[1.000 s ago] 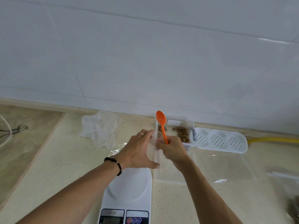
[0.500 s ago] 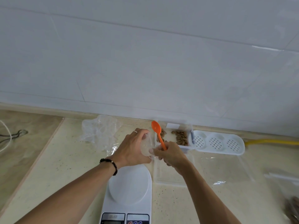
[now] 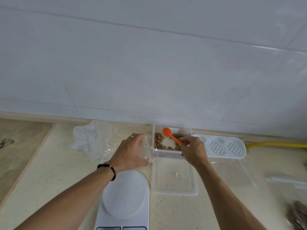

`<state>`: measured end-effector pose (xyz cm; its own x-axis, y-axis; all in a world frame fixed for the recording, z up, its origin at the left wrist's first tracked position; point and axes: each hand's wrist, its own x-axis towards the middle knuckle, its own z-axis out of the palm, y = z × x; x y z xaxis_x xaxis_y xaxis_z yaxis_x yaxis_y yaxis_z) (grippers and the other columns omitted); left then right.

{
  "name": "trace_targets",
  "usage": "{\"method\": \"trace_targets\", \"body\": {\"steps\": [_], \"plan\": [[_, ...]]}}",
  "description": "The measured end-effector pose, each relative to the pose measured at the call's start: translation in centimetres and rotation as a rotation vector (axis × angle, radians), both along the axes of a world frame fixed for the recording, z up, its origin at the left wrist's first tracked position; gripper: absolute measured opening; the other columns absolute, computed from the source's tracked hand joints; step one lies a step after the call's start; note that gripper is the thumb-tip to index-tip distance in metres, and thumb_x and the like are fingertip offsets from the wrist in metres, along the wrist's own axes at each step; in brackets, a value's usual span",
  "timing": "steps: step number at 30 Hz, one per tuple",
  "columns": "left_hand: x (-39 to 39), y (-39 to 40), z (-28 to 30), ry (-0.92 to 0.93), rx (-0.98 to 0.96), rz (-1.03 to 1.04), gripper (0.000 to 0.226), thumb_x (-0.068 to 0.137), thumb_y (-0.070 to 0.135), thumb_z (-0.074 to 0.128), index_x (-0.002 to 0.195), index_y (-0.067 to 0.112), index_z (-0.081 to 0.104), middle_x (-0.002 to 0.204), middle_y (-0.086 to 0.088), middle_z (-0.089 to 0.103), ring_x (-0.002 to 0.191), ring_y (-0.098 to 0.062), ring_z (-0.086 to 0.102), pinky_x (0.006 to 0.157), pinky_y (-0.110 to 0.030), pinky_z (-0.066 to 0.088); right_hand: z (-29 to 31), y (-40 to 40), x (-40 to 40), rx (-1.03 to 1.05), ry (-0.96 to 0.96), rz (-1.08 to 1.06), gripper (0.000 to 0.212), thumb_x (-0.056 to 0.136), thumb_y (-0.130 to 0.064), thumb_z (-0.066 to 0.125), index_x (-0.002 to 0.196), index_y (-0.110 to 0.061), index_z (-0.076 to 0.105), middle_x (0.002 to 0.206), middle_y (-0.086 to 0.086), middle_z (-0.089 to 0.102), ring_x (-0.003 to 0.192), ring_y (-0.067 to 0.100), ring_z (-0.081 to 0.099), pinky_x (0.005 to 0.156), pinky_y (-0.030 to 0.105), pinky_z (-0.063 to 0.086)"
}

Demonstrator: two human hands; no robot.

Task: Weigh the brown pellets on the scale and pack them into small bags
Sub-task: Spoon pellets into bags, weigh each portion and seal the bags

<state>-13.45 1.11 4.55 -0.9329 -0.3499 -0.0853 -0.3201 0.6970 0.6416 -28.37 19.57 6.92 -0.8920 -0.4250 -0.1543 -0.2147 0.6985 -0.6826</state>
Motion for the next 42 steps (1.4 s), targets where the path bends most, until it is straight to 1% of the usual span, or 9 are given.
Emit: {"method": "trace_targets", "body": {"steps": [6,11,16,20,25,28,33,36,42], "plan": [[0.0,0.2,-0.4,-0.011,0.008,0.031,0.074,0.059,0.050,0.078,0.122,0.033,0.041,0.112,0.013,0.046,0.107,-0.008,0.046,0.088,-0.022,0.034,-0.9,-0.2,-1.8,-0.109,0.072,-0.185,0.019,0.085,-0.002,0.059,0.088,-0.014,0.073,0.074,-0.002,0.066,0.067,0.013,0.062,0.061,0.023,0.049],[0.0,0.5,-0.3,-0.016,-0.002,0.044,0.071,0.064,0.044,0.080,0.122,0.030,0.042,0.108,0.013,0.044,0.101,-0.008,0.044,0.084,-0.022,0.034,-1.5,-0.4,-2.0,-0.043,0.046,0.041,0.028,0.084,0.003,0.056,0.092,-0.014,0.077,0.074,-0.005,0.066,0.057,0.001,0.056,0.047,0.003,0.039],[-0.1,0.7,-0.5,-0.032,0.006,0.062,0.075,0.063,0.046,0.080,0.126,0.030,0.042,0.112,0.012,0.045,0.108,-0.008,0.044,0.090,-0.025,0.038,-1.2,0.2,-3.4,0.023,-0.137,0.112,0.031,0.081,0.002,0.052,0.087,-0.014,0.078,0.082,-0.003,0.070,0.058,0.010,0.054,0.053,0.016,0.041],[-0.2,0.9,-0.5,-0.034,0.004,0.077,0.077,0.063,0.045,0.081,0.127,0.030,0.041,0.112,0.011,0.046,0.107,-0.006,0.043,0.090,-0.024,0.035,-1.2,0.3,-4.0,-0.089,-0.334,0.028,0.028,0.079,0.007,0.053,0.082,-0.007,0.077,0.055,-0.005,0.062,0.050,0.013,0.041,0.044,0.020,0.031],[-0.5,1.1,-0.5,-0.009,-0.020,0.083,0.077,0.062,0.046,0.080,0.126,0.029,0.042,0.113,0.009,0.048,0.109,-0.007,0.047,0.090,-0.024,0.038,-1.8,1.3,-4.0,-0.232,-0.494,-0.126,0.029,0.085,0.008,0.047,0.080,-0.002,0.074,0.062,0.018,0.060,0.042,0.013,0.029,0.040,0.022,0.021],[-1.2,1.3,-0.2,0.003,-0.042,0.084,0.074,0.062,0.046,0.080,0.123,0.026,0.044,0.111,0.008,0.049,0.107,-0.012,0.050,0.089,-0.027,0.042,-1.4,1.9,-3.7,-0.315,-0.556,-0.187,0.024,0.086,0.008,0.047,0.084,0.004,0.071,0.044,0.003,0.054,0.042,0.012,0.027,0.039,0.022,0.020],[-2.5,1.6,0.3,0.015,-0.059,0.101,0.072,0.061,0.044,0.082,0.119,0.023,0.045,0.106,0.007,0.047,0.100,-0.014,0.050,0.080,-0.025,0.040,-0.8,3.3,-3.8,-0.407,-0.543,-0.247,0.026,0.082,0.010,0.047,0.082,0.004,0.073,0.066,0.017,0.051,0.043,0.014,0.027,0.039,0.022,0.020],[-3.4,1.7,0.8,-0.006,-0.040,0.112,0.069,0.061,0.043,0.081,0.117,0.025,0.044,0.107,0.008,0.046,0.099,-0.015,0.050,0.083,-0.030,0.045,0.8,4.1,-4.0,-0.453,-0.495,-0.245,0.027,0.080,0.011,0.048,0.079,0.002,0.073,0.063,0.018,0.057,0.042,0.013,0.027,0.039,0.021,0.019],[-5.0,2.4,1.6,0.018,-0.025,0.129,0.080,0.062,0.039,0.080,0.129,0.021,0.040,0.118,0.002,0.048,0.111,-0.018,0.048,0.093,-0.041,0.045,4.6,3.5,-3.0,-0.327,-0.237,-0.049,0.031,0.081,0.006,0.053,0.074,-0.013,0.076,0.051,-0.001,0.056,0.041,0.009,0.036,0.040,0.020,0.028]]}}
